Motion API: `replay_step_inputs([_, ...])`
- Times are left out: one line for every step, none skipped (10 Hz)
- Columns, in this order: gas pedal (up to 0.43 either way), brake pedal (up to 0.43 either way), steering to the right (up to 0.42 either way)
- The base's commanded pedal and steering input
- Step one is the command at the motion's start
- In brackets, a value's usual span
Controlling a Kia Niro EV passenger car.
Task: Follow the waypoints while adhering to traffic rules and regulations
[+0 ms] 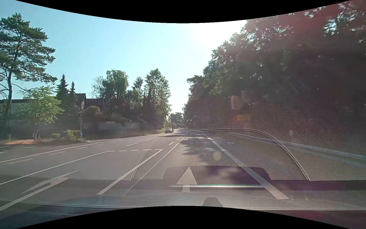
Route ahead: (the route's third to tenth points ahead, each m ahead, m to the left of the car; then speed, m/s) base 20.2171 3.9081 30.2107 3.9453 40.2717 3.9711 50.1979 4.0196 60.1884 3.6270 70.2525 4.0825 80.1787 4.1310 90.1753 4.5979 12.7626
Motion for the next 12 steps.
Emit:
replay_step_inputs([0.067, 0.0, -0.003])
replay_step_inputs([0.067, 0.0, -0.003])
replay_step_inputs([0.067, 0.0, -0.003])
replay_step_inputs([0.067, 0.0, -0.003])
replay_step_inputs([0.067, 0.0, -0.003])
replay_step_inputs([0.067, 0.0, -0.003])
replay_step_inputs([0.067, 0.0, -0.003])
replay_step_inputs([0.067, 0.0, -0.003])
replay_step_inputs([0.067, 0.0, -0.003])
replay_step_inputs([0.067, 0.0, -0.003])
replay_step_inputs([0.067, 0.0, -0.003])
replay_step_inputs([0.067, 0.0, -0.003])
